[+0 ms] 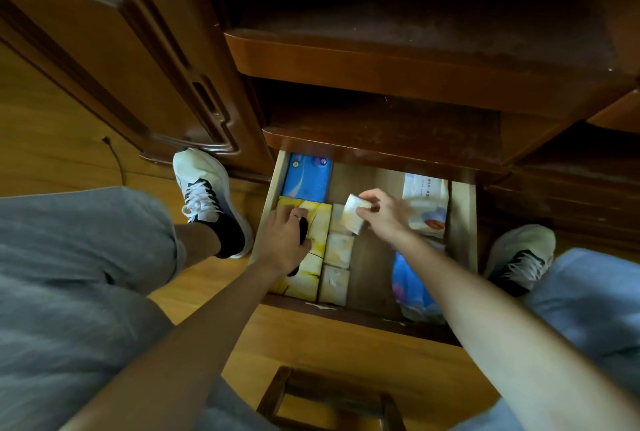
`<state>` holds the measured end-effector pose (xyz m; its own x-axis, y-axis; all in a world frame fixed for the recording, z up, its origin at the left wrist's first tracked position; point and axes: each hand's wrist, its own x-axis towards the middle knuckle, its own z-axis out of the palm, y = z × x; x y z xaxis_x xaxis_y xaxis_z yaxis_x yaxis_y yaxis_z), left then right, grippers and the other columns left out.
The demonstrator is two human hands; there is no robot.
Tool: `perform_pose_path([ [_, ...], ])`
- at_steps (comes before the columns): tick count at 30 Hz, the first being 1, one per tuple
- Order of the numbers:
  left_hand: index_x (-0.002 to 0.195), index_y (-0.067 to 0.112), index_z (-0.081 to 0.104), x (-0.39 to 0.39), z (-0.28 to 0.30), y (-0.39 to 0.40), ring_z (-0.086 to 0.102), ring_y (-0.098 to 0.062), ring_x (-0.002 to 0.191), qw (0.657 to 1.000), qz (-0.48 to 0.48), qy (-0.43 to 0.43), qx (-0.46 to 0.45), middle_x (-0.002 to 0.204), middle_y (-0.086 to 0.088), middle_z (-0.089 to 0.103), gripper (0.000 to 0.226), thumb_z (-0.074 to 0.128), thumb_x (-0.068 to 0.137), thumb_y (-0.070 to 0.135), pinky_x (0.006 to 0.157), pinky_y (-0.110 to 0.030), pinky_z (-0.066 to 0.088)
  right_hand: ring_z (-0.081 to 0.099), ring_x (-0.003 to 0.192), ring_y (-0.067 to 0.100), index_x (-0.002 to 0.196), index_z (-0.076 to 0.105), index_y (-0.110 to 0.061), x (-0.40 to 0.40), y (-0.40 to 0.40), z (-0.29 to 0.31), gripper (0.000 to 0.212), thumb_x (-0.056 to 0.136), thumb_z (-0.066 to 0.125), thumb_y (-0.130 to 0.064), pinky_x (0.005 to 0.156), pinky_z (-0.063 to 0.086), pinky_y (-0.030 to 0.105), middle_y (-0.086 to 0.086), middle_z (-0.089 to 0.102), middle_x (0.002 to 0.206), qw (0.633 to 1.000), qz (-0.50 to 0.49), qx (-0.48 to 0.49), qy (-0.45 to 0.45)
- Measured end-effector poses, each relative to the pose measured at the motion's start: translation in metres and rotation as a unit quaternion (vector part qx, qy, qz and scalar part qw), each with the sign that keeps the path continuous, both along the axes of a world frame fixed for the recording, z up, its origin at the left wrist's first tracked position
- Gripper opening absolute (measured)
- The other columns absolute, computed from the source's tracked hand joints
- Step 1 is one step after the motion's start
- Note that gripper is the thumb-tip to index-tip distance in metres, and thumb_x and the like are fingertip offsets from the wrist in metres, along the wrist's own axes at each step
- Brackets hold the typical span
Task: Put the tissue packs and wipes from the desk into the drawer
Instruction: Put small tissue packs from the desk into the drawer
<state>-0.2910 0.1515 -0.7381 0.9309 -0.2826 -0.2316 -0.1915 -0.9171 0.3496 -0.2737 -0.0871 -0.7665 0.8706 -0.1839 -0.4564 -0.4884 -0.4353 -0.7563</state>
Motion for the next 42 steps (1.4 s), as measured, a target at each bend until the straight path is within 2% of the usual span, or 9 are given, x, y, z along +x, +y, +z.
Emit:
perform_pose_path([
  [4,0.141,0.021,0.049,-0.006,-0.006,0.005,0.039,-0.029,0.131,0.999,-0.043,-0.001,0.023,0.144,-0.007,0.044,0.059,0.069,0.087,0.034,0.11,-0.037,0.033,0.061,0.116,0.019,0.123,0.07,-0.024,0.004,0.02,-0.016,0.031,0.093,0.068,-0.015,0.088,0.042,0.02,-0.002,0.069,0.124,0.996,0.05,-0.076,-0.012],
  [8,0.142,0.025,0.046,0.0,-0.006,-0.002,0.037,-0.027,0.134,0.998,-0.049,-0.002,0.047,0.149,-0.004,0.039,0.058,0.066,0.089,0.038,0.108,-0.038,0.039,0.06,0.116,0.025,0.139,0.058,-0.035,0.004,0.03,-0.018,0.045,0.095,0.065,-0.032,0.091,0.053,0.036,0.004,0.057,0.138,0.985,0.089,-0.136,0.05],
  [11,0.143,0.025,0.045,0.003,-0.006,-0.008,0.036,-0.027,0.136,0.997,-0.053,-0.005,0.061,0.149,-0.003,0.038,0.058,0.065,0.091,0.039,0.105,-0.038,0.039,0.051,0.129,0.031,0.155,0.034,-0.028,-0.004,0.032,-0.013,0.07,0.094,0.068,-0.033,0.102,0.048,0.045,0.008,0.047,0.15,0.995,0.005,-0.043,0.09],
  [14,0.139,0.026,0.049,0.004,-0.006,-0.01,0.038,-0.027,0.132,0.997,-0.042,-0.01,0.063,0.144,-0.003,0.042,0.052,0.064,0.09,0.037,0.101,-0.037,0.04,0.048,0.131,0.036,0.156,0.029,-0.023,-0.021,0.041,-0.009,0.067,0.099,0.055,-0.046,0.102,0.043,0.045,0.012,0.044,0.153,0.979,-0.122,0.021,0.159],
  [19,0.135,0.027,0.051,0.006,-0.006,-0.009,0.041,-0.028,0.128,0.997,-0.041,-0.009,0.064,0.14,-0.003,0.044,0.048,0.062,0.089,0.035,0.101,-0.04,0.043,0.037,0.142,0.036,0.159,0.025,-0.021,-0.042,0.082,-0.001,0.079,0.098,0.036,-0.069,0.111,0.034,0.049,0.011,0.03,0.162,0.895,-0.228,0.168,0.345],
  [27,0.134,0.028,0.053,0.006,-0.007,-0.008,0.043,-0.026,0.126,0.998,-0.038,-0.014,0.054,0.137,-0.001,0.046,0.049,0.063,0.087,0.033,0.101,-0.04,0.045,0.027,0.149,0.034,0.161,0.018,-0.024,-0.042,0.086,0.0,0.09,0.092,0.034,-0.079,0.117,0.025,0.051,0.009,0.021,0.166,0.892,-0.199,0.192,0.359],
  [32,0.136,0.028,0.053,0.006,-0.007,-0.006,0.043,-0.026,0.126,0.997,-0.042,-0.008,0.058,0.138,-0.002,0.046,0.049,0.063,0.088,0.034,0.101,-0.041,0.045,0.025,0.15,0.036,0.162,0.014,-0.027,-0.029,0.072,-0.01,0.087,0.093,0.03,-0.078,0.119,0.025,0.056,0.006,0.018,0.168,0.939,-0.17,0.107,0.278],
  [36,0.137,0.028,0.052,0.006,-0.007,-0.006,0.042,-0.026,0.127,0.997,-0.044,-0.008,0.055,0.139,-0.002,0.046,0.049,0.062,0.089,0.033,0.102,-0.041,0.045,0.031,0.147,0.036,0.16,0.024,-0.025,-0.018,0.071,-0.011,0.085,0.093,0.03,-0.077,0.116,0.029,0.055,0.009,0.028,0.164,0.92,-0.188,0.162,0.304],
  [42,0.137,0.028,0.052,0.007,-0.005,-0.011,0.04,-0.025,0.13,0.998,-0.028,-0.003,0.059,0.141,-0.002,0.044,0.047,0.06,0.091,0.034,0.103,-0.039,0.042,0.021,0.152,0.03,0.163,0.014,-0.029,-0.02,0.084,-0.007,0.084,0.094,0.033,-0.074,0.118,0.023,0.051,0.005,0.017,0.169,0.905,-0.184,0.223,0.311],
])
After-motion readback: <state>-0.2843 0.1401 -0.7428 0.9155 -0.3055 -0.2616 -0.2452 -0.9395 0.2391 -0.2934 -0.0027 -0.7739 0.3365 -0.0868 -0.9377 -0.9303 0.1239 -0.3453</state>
